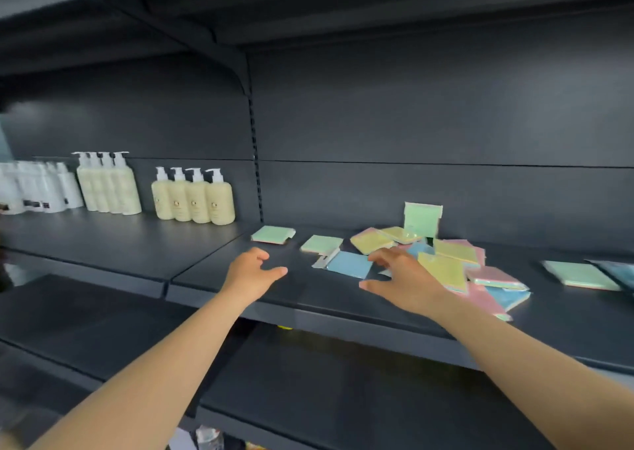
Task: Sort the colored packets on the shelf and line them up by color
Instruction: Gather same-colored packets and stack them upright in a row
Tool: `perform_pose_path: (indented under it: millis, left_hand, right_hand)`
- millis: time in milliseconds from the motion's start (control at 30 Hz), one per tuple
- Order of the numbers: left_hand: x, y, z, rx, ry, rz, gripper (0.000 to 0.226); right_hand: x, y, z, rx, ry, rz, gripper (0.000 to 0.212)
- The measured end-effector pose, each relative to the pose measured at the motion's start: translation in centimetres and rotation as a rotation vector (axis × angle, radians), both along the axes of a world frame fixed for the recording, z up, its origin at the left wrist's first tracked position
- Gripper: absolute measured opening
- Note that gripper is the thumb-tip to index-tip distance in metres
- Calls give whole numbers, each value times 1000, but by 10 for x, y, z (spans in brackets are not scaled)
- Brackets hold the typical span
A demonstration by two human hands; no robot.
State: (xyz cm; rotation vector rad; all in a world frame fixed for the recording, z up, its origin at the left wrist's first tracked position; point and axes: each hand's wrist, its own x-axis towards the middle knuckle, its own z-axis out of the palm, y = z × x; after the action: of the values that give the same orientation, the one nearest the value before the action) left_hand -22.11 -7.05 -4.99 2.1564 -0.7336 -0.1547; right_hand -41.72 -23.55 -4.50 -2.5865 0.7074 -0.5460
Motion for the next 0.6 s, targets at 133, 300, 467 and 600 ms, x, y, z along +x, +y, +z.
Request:
perform_pose_path:
  millis: [133, 300, 467, 600]
  left_hand:
    - [50, -10, -11, -73, 71, 43, 62]
    - [114, -38, -21, -88, 125, 55, 73]
    - [179, -76, -16, 31, 201, 41, 32]
    - [218, -102, -10, 130, 300, -34, 43]
  right_hand:
    - [51, -12, 3, -7, 49, -22, 54]
    - [125, -45, 3, 57, 99, -14, 54]
    - [186, -83, 0, 188, 322, -54, 85]
    - [223, -110, 8, 130, 578, -89, 74]
